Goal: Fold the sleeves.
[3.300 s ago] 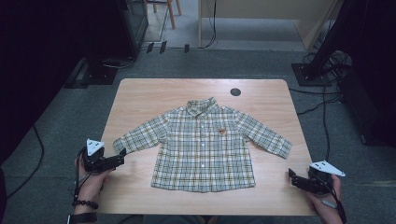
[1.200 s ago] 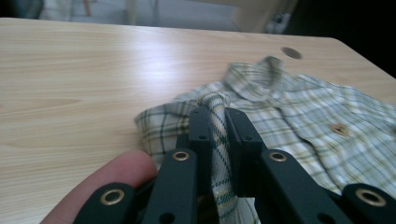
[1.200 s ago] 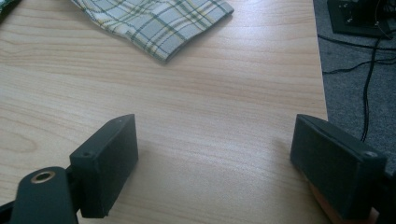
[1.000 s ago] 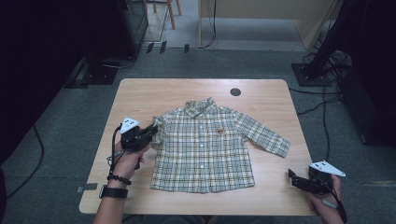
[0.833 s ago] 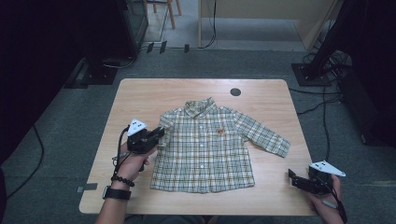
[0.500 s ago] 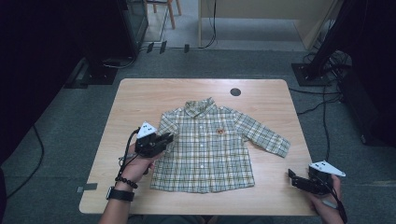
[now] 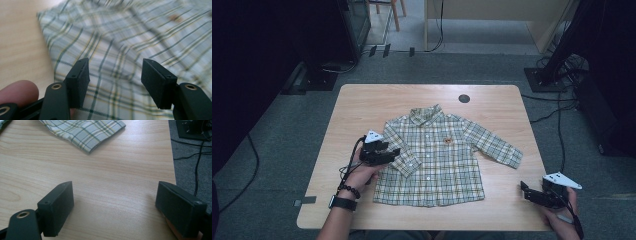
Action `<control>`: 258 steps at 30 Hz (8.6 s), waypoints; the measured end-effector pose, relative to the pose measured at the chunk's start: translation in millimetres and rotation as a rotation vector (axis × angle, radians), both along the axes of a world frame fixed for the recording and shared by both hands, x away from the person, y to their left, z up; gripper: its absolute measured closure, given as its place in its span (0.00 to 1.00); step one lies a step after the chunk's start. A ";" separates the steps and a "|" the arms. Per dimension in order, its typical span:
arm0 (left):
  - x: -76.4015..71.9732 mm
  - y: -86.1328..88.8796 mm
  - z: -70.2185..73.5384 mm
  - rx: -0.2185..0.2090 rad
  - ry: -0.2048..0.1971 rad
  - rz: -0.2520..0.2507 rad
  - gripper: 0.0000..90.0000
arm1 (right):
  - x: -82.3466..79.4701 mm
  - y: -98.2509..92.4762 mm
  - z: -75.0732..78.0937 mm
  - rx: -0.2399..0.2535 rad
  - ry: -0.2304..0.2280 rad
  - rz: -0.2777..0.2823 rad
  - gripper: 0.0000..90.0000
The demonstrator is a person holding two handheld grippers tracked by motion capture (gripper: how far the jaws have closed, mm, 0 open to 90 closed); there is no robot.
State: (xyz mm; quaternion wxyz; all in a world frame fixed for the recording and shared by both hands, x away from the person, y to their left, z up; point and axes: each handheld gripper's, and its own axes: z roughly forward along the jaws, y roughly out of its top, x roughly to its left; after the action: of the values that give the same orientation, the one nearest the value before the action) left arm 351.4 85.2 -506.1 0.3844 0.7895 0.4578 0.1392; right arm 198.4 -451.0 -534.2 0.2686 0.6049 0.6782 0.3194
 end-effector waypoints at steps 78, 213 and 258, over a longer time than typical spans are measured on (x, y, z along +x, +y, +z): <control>65.8 -42.4 4.5 0.139 -0.063 0.002 0.20 | -0.1 -0.8 0.0 0.009 0.000 0.007 0.17; -88.5 142.6 -20.7 0.102 -0.087 0.342 0.02 | -0.6 0.6 -0.2 -0.014 0.002 0.008 0.17; -97.1 177.6 -22.4 0.123 -0.044 0.363 0.02 | 60.4 32.9 33.3 -0.011 -0.015 -0.056 0.23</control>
State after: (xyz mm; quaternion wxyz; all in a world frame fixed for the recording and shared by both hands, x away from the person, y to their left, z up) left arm 254.3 262.8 -528.5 0.3138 0.7127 0.5750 0.2512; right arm 258.8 -418.1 -500.9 0.2857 0.6196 0.6607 0.3128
